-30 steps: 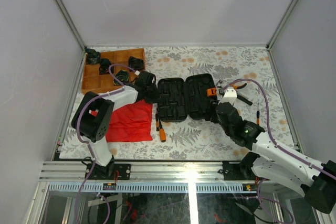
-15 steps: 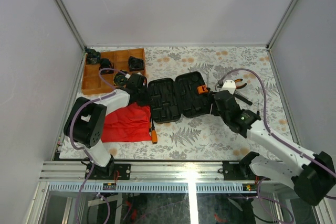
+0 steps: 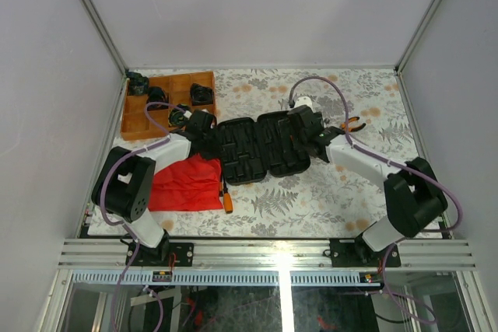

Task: Sort the tools into containers
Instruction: Open the storage box at the center of the board.

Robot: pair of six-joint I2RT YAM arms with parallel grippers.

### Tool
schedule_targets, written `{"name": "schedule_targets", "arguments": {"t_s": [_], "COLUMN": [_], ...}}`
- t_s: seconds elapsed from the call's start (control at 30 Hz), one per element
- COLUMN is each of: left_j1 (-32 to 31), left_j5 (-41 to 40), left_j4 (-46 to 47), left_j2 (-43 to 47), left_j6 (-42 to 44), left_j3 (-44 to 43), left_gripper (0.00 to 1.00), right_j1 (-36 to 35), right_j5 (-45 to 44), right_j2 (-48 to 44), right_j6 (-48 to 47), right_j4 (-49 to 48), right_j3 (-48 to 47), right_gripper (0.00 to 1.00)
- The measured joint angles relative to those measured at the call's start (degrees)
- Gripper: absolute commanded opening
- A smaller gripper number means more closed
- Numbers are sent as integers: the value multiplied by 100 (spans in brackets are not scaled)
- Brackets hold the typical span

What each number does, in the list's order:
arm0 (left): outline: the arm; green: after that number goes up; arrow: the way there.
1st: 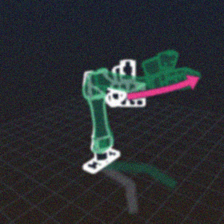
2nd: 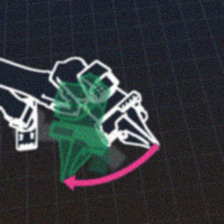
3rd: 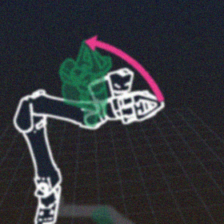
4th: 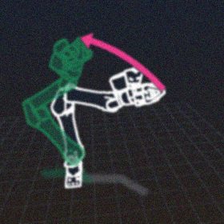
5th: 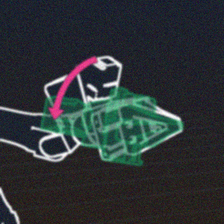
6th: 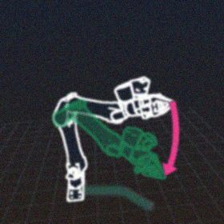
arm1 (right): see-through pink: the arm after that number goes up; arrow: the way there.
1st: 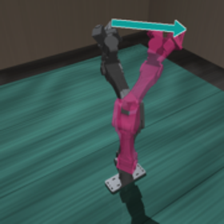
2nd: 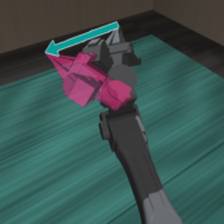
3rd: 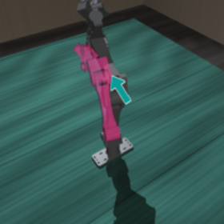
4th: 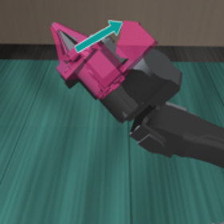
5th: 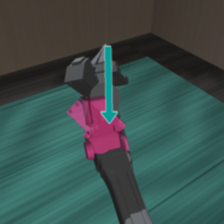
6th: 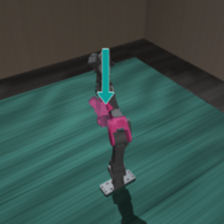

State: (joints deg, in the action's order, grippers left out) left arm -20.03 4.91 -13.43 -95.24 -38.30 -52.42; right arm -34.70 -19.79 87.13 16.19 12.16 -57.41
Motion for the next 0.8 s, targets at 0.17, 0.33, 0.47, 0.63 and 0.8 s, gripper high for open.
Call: {"name": "schedule_targets", "arguments": {"t_s": [0.17,0.33,0.47,0.63,0.8], "left_j1": [0,0,0,0,0], "left_j5": [-7,-4,-2,0,0], "left_j4": [-59,-61,-59,-61,-59], "left_j2": [39,50,50,50,50], "left_j6": [7,9,13,33,48], "left_j3": [22,35,37,37,37], "left_gripper": [0,0,0,0,0], "right_j1": [0,0,0,0,11], "right_j5": [-72,-133,-236,-476,-822], "right_j2": [503,863,1207,1624,1847], "right_j6": [-264,-413,-516,-636,-739], "right_j4": [44,63,66,94,125], "right_j3": [-216,-391,-557,-752,-844], "right_gripper": [86,85,83,79,76]}}
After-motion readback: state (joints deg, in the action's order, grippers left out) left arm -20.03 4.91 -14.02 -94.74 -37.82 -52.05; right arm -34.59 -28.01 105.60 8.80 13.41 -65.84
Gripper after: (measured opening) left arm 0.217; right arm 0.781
